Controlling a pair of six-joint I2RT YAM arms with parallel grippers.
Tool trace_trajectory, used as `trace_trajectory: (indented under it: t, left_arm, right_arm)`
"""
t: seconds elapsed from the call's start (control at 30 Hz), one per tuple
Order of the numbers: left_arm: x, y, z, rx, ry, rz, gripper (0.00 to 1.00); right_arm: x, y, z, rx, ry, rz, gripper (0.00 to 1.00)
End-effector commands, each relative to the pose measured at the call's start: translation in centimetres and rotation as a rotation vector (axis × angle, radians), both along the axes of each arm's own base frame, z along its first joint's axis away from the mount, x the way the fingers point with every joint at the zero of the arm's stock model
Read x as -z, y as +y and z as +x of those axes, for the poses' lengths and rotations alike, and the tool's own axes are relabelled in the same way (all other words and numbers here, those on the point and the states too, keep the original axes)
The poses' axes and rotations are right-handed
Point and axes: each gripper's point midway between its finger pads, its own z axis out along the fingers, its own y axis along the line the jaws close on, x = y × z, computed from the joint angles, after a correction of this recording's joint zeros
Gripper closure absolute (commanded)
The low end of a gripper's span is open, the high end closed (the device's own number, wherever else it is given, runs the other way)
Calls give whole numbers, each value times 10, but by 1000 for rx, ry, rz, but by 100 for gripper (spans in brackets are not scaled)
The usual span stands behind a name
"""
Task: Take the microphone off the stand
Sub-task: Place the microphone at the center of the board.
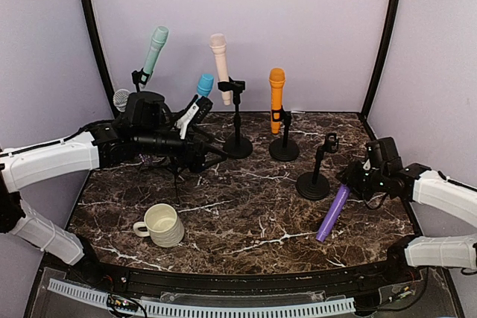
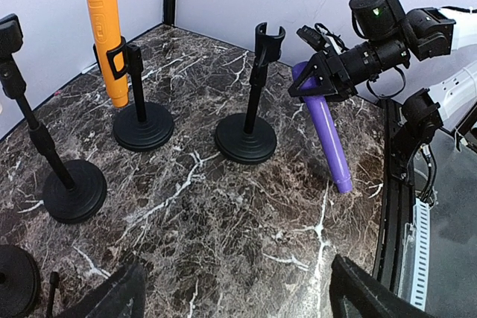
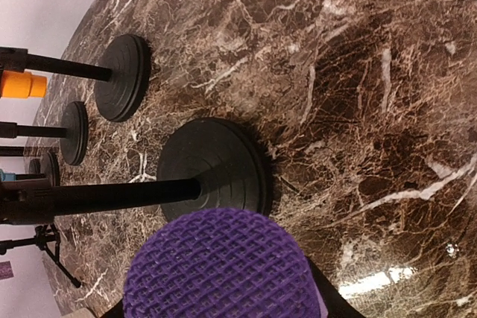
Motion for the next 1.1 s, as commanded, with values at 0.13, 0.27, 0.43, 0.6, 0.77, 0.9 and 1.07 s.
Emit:
trace_trajectory:
  t: [0.13, 0.27, 0.43, 0.6, 0.77, 0.9, 1.07]
  left_arm:
    - [1, 6, -5, 9, -36, -9, 13]
    - [3, 7, -8, 10, -15, -12, 13]
    - [-1, 9, -9, 5, -9, -18, 14]
    - [-10, 11, -12, 2, -26, -33, 14]
    - [-7, 12, -10, -5, -24, -26, 14]
    - [-5, 10, -11, 2, -14, -22, 14]
    - [-4, 11, -9, -6, -15, -19, 14]
  right_arm:
    - [22, 3, 12, 35, 33, 44, 67]
    - [39, -2, 14, 69, 71, 17, 66]
    - [59, -8, 14, 111, 110, -3, 64]
    - [70, -11, 13, 138, 133, -11, 59]
    - [78, -16, 14, 160, 149, -40, 45]
    - [86, -15, 14, 155, 173, -48, 33]
    - [88, -16, 14, 160, 183, -54, 23]
